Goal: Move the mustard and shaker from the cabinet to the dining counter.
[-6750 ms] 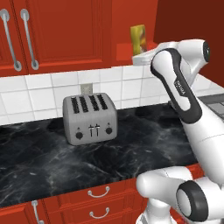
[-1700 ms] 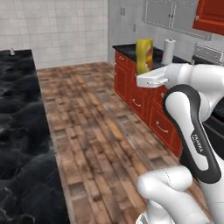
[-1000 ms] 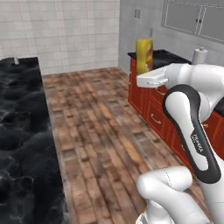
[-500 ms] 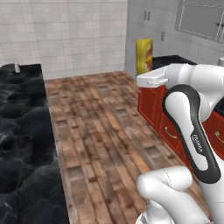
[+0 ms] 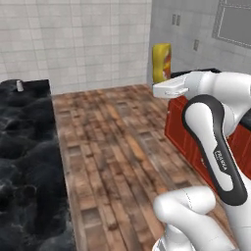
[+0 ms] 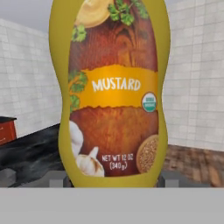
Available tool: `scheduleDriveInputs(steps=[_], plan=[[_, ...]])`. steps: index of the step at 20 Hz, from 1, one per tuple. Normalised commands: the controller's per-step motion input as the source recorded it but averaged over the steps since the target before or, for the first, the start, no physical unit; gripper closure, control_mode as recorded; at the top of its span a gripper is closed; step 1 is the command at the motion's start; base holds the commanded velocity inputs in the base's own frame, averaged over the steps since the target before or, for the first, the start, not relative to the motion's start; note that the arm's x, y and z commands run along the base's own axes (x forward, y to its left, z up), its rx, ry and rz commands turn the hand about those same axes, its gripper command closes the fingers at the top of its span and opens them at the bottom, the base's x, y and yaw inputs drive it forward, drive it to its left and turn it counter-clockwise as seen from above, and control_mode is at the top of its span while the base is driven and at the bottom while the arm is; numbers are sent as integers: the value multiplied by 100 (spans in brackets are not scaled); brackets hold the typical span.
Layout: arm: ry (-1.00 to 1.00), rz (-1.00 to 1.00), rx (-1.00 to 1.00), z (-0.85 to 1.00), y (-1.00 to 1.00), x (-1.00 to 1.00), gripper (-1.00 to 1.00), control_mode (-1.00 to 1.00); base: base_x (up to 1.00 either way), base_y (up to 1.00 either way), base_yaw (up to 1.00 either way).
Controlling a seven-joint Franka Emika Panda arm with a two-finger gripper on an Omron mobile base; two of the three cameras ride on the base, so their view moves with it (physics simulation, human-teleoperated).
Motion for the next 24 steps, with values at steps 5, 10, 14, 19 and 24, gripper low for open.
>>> scheduleDriveInputs(steps=[5,10,14,19,24], plan=[[0,0,0,0,0,0,100,100,82,-20,3],[0,0,0,0,0,0,100,100,81,-19,5],[0,0,0,0,0,0,100,100,82,-19,8],[0,0,0,0,0,0,100,100,82,-18,9],[0,0,0,0,0,0,100,100,82,-18,8]])
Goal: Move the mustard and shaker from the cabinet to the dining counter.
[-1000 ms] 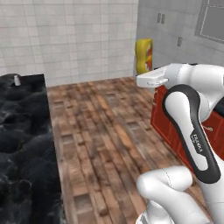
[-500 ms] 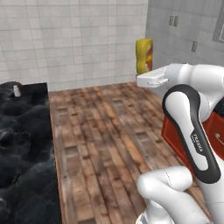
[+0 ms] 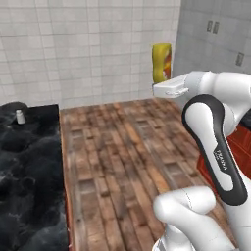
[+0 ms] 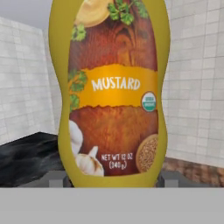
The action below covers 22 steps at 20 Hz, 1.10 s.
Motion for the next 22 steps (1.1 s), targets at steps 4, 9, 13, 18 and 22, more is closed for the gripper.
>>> scheduleDriveInputs(steps=[4,9,13,18,22], plan=[[0,0,0,0,0,0,100,100,82,-18,8],[0,0,0,0,0,0,100,100,82,-17,10],[0,0,0,0,0,0,100,100,82,-17,13],[0,0,0,0,0,0,100,100,79,-16,18],[0,0,0,0,0,0,100,100,74,-17,26]])
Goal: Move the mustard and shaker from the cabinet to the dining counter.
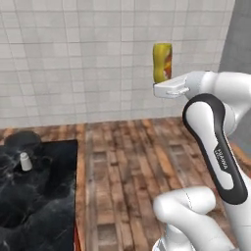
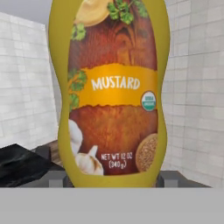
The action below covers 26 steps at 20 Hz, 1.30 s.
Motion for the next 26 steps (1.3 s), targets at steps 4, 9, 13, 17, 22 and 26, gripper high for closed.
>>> scheduleDriveInputs(steps=[4,9,13,17,22,26], plan=[[0,0,0,0,0,0,100,100,63,-14,42],[0,0,0,0,0,0,100,100,33,-2,79],[0,0,0,0,0,0,100,100,24,-2,84],[0,0,0,0,0,0,100,100,24,-10,71],[0,0,0,0,0,0,100,100,29,-35,42],[0,0,0,0,0,0,100,100,22,-37,45]])
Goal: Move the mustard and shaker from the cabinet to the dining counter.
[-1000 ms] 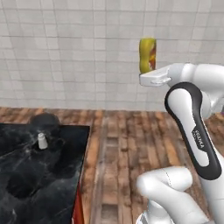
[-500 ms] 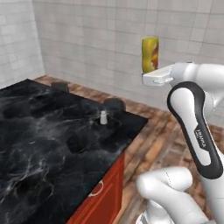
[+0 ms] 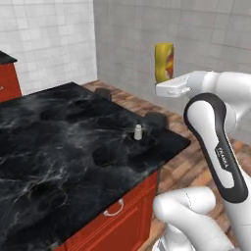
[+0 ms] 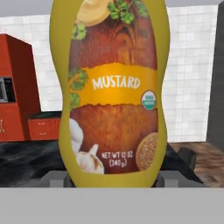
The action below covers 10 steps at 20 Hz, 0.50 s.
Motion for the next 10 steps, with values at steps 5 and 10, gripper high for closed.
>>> scheduleDriveInputs(steps=[5,10], plan=[[0,0,0,0,0,0,100,100,19,-33,48],[0,0,0,0,0,0,100,100,16,-40,39]])
